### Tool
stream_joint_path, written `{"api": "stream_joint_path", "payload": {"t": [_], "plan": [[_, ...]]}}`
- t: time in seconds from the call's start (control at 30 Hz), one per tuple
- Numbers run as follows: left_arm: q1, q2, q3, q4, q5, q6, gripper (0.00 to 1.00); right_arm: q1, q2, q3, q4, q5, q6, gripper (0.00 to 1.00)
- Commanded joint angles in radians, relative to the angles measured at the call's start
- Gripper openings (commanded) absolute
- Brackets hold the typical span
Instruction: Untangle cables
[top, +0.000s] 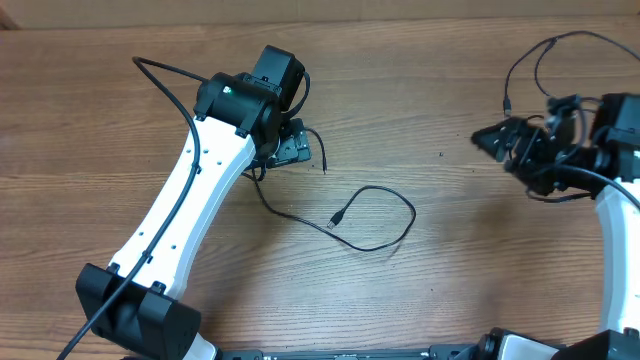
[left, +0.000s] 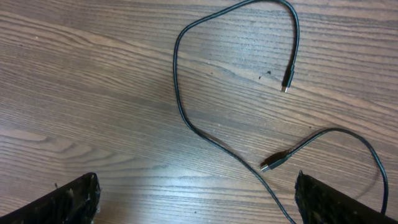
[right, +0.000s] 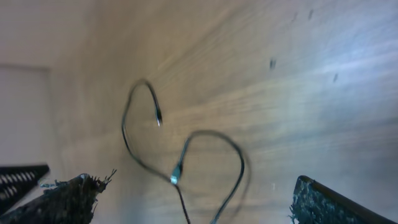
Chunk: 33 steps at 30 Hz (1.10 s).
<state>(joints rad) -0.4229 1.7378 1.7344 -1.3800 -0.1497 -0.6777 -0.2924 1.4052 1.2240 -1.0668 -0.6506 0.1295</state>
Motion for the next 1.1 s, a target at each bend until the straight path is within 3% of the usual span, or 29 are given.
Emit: {"api": "stream_joint_path", "payload": {"t": [0.0,0.4,0.53,1.07], "plan": [[0.004,0.007,0.002,0.001,0.005,0.012,1.0,0.08,-0.013,-0.026,-0.018,0.062,-0.008,1.0],[0.004,0.007,0.002,0.001,0.005,0.012,1.0,0.39,-0.011,-0.217,-0.008,0.112,-0.008,1.0],[0.004,0.007,0.002,0.001,0.005,0.012,1.0,0.474,-0.011,-0.287,0.023,0.112,-0.093,1.0],[0.004,0.007,0.002,0.001,0.005,0.013,1.0,0.713,-0.009,-0.327,0.146,0.131,-0.22,1.0]]}}
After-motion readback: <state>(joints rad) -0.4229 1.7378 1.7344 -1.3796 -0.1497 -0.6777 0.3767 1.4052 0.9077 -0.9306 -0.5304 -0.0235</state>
